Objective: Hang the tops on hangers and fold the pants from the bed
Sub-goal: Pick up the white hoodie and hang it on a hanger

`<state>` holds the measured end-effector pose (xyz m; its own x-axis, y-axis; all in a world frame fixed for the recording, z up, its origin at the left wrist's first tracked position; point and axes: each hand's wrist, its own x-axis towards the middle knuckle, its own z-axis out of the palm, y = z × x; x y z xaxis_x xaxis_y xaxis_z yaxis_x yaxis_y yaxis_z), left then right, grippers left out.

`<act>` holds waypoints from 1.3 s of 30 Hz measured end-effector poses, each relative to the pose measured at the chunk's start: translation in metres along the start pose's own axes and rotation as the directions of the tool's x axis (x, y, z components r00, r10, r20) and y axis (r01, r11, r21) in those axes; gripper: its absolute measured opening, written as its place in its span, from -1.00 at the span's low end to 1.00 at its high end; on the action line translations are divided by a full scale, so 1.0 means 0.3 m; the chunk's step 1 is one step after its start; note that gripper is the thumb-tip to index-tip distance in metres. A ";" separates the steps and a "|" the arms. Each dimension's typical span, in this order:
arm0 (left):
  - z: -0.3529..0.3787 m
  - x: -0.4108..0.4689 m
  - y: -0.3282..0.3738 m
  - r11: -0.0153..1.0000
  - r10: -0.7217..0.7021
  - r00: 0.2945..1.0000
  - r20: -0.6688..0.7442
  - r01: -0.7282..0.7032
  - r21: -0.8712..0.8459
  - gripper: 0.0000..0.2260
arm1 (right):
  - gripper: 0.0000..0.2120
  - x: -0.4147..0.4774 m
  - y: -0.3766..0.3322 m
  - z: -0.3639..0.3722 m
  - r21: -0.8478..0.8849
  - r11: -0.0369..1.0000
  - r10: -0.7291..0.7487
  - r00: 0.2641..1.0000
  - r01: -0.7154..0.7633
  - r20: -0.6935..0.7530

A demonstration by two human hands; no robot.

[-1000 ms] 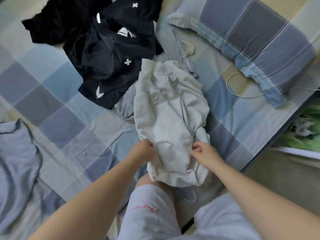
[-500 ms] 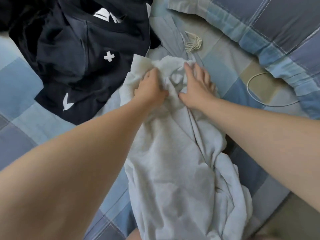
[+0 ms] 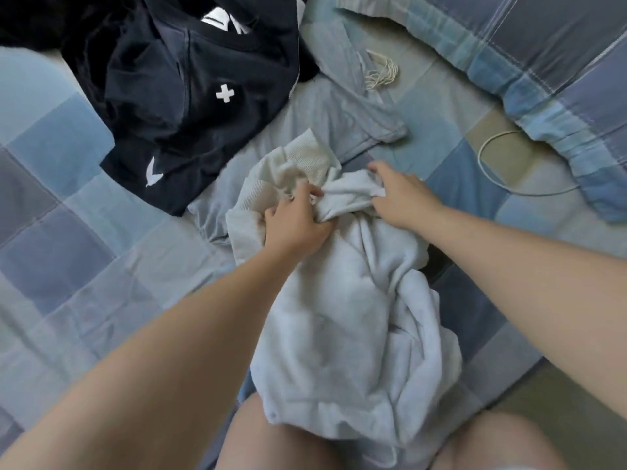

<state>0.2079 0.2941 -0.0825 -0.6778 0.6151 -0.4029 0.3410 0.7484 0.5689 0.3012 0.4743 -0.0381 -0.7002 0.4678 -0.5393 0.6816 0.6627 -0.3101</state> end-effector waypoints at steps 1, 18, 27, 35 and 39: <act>0.010 -0.054 0.009 0.999 -0.014 1.000 0.016 0.014 0.049 -0.56 | -0.58 -0.059 0.019 -0.001 -0.007 1.000 -0.003 0.999 0.003 0.041; 0.034 -1.221 0.444 0.934 -0.345 0.927 0.149 0.323 0.153 -0.77 | -0.88 -1.147 0.102 -0.264 0.070 0.986 -0.163 0.950 0.149 0.266; -0.221 -1.578 0.600 0.884 -0.463 0.881 -0.102 0.449 -0.132 -0.72 | -0.91 -1.623 -0.069 -0.473 -0.062 0.914 -0.388 0.910 0.400 0.147; -0.618 -1.864 0.528 0.772 -0.408 0.837 -0.365 0.103 -0.627 -0.84 | -0.91 -1.915 -0.423 -0.583 -0.070 0.519 -0.846 0.500 0.852 -0.184; -0.845 -1.966 0.503 0.741 -0.375 0.765 -0.524 -0.092 -0.665 -0.85 | -0.66 -2.021 -0.629 -0.607 -0.044 0.340 -0.907 0.316 0.939 -0.278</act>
<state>0.4941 -0.0187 0.4228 -0.9874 0.0604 -0.1461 -0.1181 0.3328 0.9356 0.5585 0.1722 0.4901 -0.8984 -0.2909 0.3289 -0.4351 0.6908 -0.5774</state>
